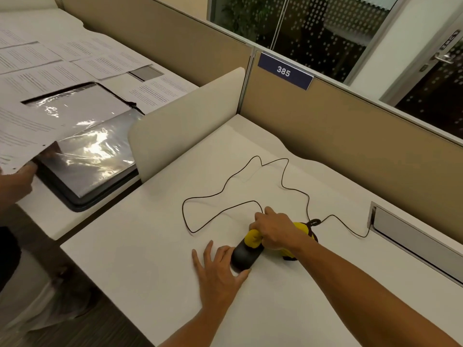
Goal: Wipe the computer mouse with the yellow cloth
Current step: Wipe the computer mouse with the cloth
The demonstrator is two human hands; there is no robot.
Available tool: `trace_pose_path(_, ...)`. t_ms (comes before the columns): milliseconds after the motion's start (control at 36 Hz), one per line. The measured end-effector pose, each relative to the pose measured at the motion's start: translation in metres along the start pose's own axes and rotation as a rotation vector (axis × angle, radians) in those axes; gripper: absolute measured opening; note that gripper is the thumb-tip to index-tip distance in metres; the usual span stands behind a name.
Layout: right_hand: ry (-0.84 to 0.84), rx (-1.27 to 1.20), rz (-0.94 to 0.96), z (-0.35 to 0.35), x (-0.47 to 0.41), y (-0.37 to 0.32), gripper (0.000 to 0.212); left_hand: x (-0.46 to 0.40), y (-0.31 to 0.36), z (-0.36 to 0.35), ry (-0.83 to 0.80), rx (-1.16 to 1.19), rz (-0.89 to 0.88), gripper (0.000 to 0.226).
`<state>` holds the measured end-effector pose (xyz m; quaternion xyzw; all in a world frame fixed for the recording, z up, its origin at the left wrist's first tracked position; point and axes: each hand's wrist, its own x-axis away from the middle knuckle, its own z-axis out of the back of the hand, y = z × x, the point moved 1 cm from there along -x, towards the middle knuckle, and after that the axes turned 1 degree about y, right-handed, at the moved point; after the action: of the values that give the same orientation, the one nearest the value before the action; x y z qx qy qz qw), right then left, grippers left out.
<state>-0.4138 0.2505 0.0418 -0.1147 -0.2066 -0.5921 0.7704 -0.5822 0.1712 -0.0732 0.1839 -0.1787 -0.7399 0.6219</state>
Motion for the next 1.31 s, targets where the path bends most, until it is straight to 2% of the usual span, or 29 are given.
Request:
trace_pose_path(194,-0.025,-0.017,-0.04,0.001,-0.004,0.005,0.038,-0.001,0.0,0.002,0.015,-0.002,-0.002,0.07)
trace_pose_path(417,-0.093,-0.038,0.008,0.004,-0.005,0.0,0.037,0.001,0.0,0.001,0.014,-0.004,-0.005,0.071)
trace_pose_path(583,-0.08,-0.067,-0.05,0.003,-0.007,0.011,0.038,0.0,0.001,0.003,0.028,-0.006,-0.011,0.069)
trace_pose_path(806,-0.093,-0.09,-0.014,0.001,-0.009,-0.001,0.035,0.0,0.0,0.002,0.018,-0.011,-0.003,0.072)
trace_pose_path(861,-0.134,-0.142,-0.012,0.001,-0.009,-0.001,0.035,0.001,0.0,0.002,0.014,-0.01,-0.001,0.071)
trace_pose_path(917,-0.185,-0.308,-0.061,0.002,-0.006,0.004,0.03,0.001,-0.001,0.002,0.019,-0.01,-0.008,0.069)
trace_pose_path(944,-0.175,-0.43,-0.102,0.002,-0.004,0.009,0.028,0.002,-0.001,0.002,0.022,-0.011,-0.012,0.069)
trace_pose_path(1000,-0.054,-0.589,-0.21,0.001,0.003,0.024,0.028,0.001,-0.001,0.003,0.025,-0.013,-0.014,0.068)
trace_pose_path(1056,0.09,-0.619,-0.319,0.0,0.012,0.037,0.03,0.0,0.0,0.002,0.021,-0.019,-0.012,0.068)
trace_pose_path(1139,0.241,-0.646,-0.428,-0.008,0.025,0.046,0.019,0.001,0.0,0.001,0.016,-0.009,-0.011,0.069)
trace_pose_path(1222,0.305,-0.681,-0.49,-0.025,0.033,0.047,0.014,0.002,-0.001,0.001,0.021,-0.006,-0.017,0.069)
trace_pose_path(1306,0.274,-0.681,-0.501,-0.044,0.034,0.04,0.012,0.002,0.0,0.002,0.024,-0.02,-0.019,0.068)
